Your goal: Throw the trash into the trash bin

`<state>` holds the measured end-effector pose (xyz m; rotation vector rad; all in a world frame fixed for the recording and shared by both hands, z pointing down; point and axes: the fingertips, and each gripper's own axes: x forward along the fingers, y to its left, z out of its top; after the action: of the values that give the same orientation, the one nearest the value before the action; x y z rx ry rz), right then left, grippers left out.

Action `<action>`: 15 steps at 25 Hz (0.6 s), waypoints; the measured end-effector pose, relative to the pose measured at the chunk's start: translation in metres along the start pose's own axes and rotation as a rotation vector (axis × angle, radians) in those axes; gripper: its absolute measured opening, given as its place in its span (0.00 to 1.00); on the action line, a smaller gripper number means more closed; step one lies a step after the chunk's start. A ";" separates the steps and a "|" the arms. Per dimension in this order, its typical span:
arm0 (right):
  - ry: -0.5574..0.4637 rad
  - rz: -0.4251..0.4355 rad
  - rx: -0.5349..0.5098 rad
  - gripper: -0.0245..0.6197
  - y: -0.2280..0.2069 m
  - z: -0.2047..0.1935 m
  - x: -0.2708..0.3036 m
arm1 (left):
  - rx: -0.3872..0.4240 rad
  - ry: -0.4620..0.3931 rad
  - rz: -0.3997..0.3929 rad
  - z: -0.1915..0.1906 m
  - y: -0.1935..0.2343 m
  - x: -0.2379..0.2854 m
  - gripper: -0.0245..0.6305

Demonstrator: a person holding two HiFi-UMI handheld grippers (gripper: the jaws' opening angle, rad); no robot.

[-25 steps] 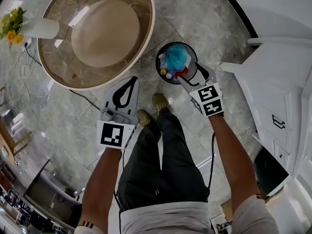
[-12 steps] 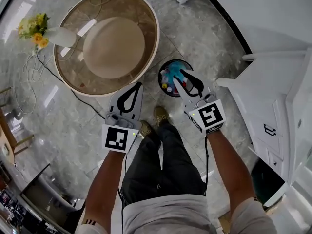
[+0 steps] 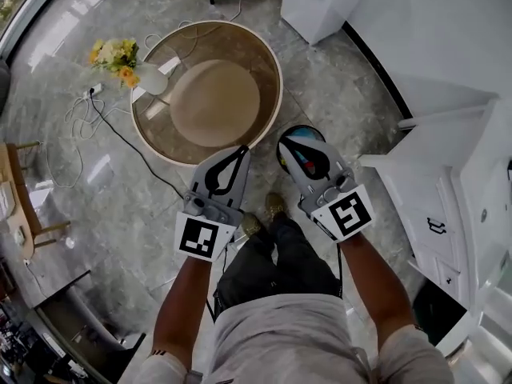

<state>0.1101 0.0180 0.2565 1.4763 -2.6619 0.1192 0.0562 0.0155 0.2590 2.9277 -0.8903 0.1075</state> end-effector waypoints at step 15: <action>-0.145 0.119 0.009 0.04 0.081 0.126 -0.028 | -0.014 -0.197 0.076 0.141 -0.007 -0.080 0.04</action>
<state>0.0499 0.0700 0.1267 1.3786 -2.8674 0.0346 0.0003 0.0522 0.1117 2.9289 -1.0241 -0.1849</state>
